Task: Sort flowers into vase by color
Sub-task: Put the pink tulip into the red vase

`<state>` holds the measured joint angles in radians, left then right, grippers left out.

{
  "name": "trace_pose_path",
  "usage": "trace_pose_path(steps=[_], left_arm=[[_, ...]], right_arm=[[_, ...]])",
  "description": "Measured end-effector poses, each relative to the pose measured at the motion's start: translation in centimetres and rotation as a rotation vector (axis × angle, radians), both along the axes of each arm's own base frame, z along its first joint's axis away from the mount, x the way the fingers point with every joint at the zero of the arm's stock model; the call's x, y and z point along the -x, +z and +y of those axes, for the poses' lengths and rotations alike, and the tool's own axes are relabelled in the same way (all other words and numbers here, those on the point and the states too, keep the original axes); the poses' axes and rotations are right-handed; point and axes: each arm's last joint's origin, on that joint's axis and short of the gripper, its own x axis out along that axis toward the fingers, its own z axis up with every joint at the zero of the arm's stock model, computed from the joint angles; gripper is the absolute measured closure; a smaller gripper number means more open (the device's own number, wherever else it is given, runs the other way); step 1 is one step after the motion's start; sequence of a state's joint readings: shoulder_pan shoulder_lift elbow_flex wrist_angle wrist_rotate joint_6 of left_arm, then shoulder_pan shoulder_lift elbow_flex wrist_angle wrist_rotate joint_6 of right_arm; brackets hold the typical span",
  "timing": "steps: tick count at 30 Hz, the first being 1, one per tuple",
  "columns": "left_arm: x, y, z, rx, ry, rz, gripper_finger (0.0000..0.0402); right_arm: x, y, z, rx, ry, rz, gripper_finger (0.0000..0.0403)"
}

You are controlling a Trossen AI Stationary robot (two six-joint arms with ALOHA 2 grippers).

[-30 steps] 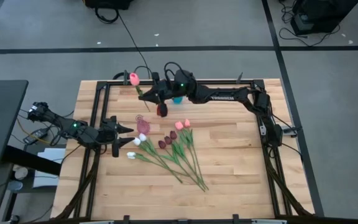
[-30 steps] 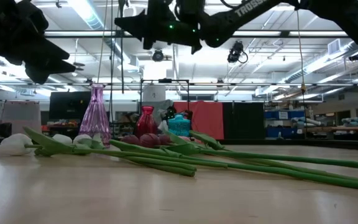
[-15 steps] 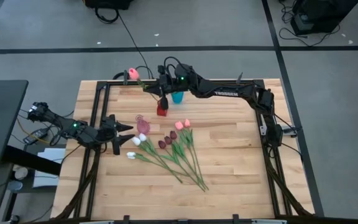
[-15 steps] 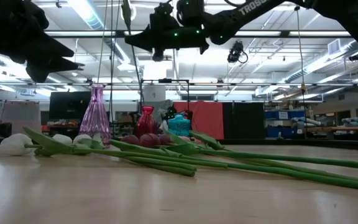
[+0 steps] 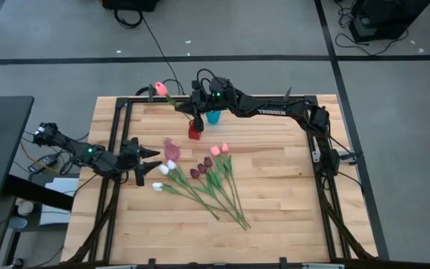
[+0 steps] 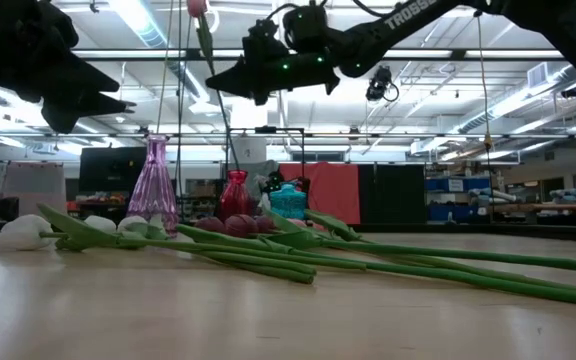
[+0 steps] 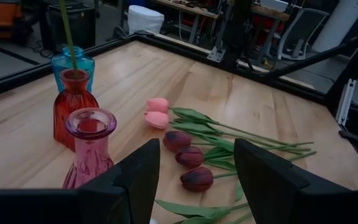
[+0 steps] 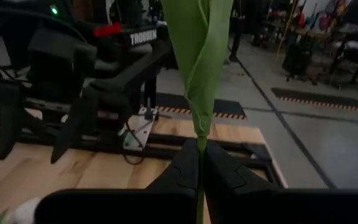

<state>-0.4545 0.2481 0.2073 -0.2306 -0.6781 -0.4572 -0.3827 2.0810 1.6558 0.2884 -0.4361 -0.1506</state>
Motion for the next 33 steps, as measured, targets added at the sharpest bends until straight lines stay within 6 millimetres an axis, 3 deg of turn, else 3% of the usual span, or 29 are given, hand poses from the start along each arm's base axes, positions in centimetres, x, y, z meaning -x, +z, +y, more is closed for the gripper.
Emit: trace_pose_path(steps=[7, 13, 17, 21, 25, 29, 33], left_arm=[[0.0, -0.1, 0.0, 0.008, -0.013, 0.007, 0.0191], [0.0, -0.1, -0.1, 0.028, -0.045, 0.013, 0.0191], [0.1, -0.4, 0.0, 0.011, -0.029, 0.041, 0.0191], [0.2, -0.5, 0.2, 0.004, 0.045, 0.036, 0.0191], [0.2, -0.4, 0.3, 0.020, 0.094, 0.015, 0.0191], [0.2, -0.3, 0.3, 0.053, 0.114, 0.000, 0.0191], [0.2, -0.3, 0.3, 0.076, 0.120, -0.008, 0.0191]], right_arm=[[0.8, -1.2, -0.6, -0.073, 0.010, 0.122, 0.0329], [3.3, 0.4, -0.3, -0.048, -0.092, 0.319, 0.0235], [5.5, 1.7, 1.0, -0.033, -0.201, 0.500, 0.0183], [6.9, 2.0, 3.8, -0.131, -0.299, 0.689, 0.0163], [7.6, -0.7, 8.3, -0.191, -0.396, 0.959, 0.0170], [8.4, -2.3, 12.2, -0.245, -0.496, 1.078, 0.0189], [8.8, -5.1, 14.9, -0.303, -0.499, 1.181, 0.0211]])
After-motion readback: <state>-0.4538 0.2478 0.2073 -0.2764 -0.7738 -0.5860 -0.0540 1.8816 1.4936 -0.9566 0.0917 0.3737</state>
